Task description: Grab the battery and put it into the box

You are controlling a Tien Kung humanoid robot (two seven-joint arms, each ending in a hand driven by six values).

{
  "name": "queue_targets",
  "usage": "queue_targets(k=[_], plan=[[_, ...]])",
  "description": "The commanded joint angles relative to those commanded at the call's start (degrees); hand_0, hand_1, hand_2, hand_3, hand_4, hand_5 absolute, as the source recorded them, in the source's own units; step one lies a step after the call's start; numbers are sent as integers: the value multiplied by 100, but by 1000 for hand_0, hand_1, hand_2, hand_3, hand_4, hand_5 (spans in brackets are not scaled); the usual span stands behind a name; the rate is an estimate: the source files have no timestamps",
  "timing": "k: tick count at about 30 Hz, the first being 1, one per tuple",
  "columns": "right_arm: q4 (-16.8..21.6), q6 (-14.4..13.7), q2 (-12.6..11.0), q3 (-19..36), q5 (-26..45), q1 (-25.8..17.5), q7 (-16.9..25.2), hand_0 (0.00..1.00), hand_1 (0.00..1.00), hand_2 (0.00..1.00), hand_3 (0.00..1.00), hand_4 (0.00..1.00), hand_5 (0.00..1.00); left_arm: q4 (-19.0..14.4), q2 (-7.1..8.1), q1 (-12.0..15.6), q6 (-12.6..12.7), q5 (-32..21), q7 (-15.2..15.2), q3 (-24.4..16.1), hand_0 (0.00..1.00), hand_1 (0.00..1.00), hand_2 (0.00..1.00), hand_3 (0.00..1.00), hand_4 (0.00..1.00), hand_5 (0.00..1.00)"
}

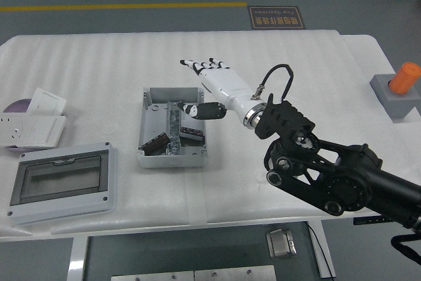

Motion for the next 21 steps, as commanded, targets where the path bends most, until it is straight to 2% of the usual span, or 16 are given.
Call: queue_targets(k=[3,7,11,13,15,16,21], plan=[[-62,-117,-290,533,283,-277,78,998,889,953,998,734,499,0,-16,39,3,11,0,4,624,667,485,550,550,405],[-153,-531,-624,1293,776,-699,263,998,877,938,998,727,503,0,-3,92,-5,319,21,-258,625,666,488,550,552,408],[-110,-921,-871,1932,1234,-1101,466,998,862,929,998,724,506,0,28,121,-16,738,23,-539,626,666,485,550,554,396],[-61,-1025,-971,2213,1460,-1319,582,998,862,929,998,724,506,0,37,136,-13,865,17,-602,626,666,485,550,554,396],[8,-1056,-1045,2505,1661,-1530,698,998,862,929,998,724,506,0,36,148,-8,932,10,-634,626,666,485,550,554,396],[66,-1036,-1078,2703,1779,-1679,789,998,806,873,983,722,505,0,34,153,-1,932,0,-631,626,663,486,553,555,386],[239,-951,-1097,3330,1914,-2120,937,998,806,873,983,722,505,0,27,156,29,805,-41,-566,626,663,486,553,555,386]])
